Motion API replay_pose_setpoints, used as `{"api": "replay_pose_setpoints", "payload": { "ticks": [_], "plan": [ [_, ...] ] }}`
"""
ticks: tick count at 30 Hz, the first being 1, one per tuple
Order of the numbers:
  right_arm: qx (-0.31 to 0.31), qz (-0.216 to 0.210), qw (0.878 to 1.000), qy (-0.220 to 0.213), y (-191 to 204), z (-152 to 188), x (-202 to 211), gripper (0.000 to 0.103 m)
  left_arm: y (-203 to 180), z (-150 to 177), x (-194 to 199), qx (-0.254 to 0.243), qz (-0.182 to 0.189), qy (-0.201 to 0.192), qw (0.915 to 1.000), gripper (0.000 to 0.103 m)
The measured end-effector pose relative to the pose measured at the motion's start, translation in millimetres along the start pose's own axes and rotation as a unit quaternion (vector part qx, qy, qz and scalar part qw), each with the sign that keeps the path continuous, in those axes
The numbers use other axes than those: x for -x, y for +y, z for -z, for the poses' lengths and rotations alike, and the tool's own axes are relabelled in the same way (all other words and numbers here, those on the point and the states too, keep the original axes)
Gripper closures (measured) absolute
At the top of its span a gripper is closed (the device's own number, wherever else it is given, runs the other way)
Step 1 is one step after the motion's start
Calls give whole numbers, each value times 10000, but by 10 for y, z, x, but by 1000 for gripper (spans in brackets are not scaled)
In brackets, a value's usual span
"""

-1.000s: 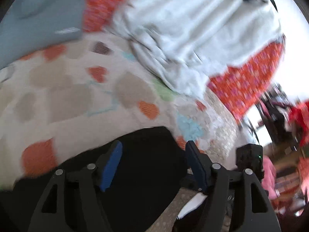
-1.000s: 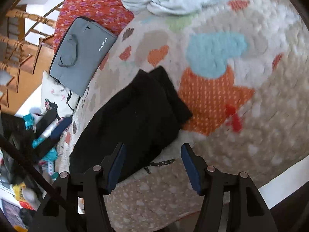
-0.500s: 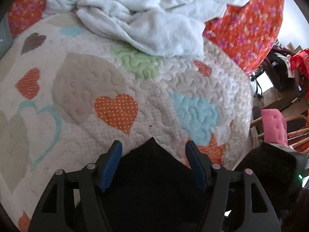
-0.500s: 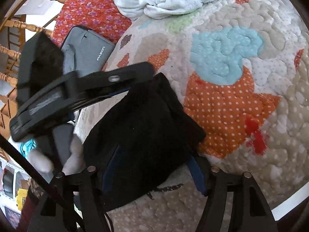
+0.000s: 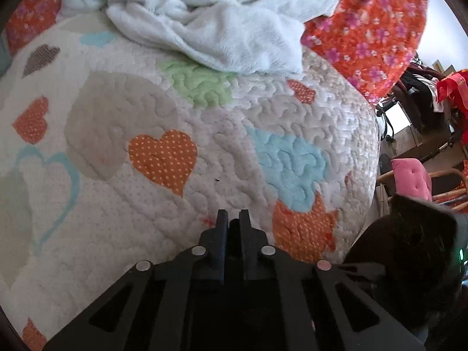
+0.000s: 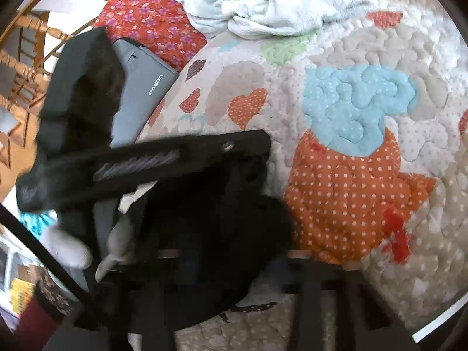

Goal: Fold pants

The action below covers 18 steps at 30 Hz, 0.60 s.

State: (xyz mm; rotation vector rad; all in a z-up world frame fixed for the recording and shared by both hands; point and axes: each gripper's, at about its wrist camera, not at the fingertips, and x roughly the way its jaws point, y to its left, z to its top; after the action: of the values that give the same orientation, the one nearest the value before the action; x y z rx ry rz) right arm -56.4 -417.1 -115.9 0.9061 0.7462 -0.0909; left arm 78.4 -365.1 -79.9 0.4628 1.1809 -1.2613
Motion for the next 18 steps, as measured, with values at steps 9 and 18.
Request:
{"api": "replay_pose_setpoints", "payload": {
  "ticks": [9, 18],
  "plan": [
    [1171, -526, 9917, 52, 767, 52, 181, 80, 112, 302, 1050, 431, 69, -1107, 9929, 97],
    [2217, -1082, 9654, 847, 1790, 497, -166, 80, 727, 1408, 2091, 1665, 71, -2318, 9584, 97]
  ]
}}
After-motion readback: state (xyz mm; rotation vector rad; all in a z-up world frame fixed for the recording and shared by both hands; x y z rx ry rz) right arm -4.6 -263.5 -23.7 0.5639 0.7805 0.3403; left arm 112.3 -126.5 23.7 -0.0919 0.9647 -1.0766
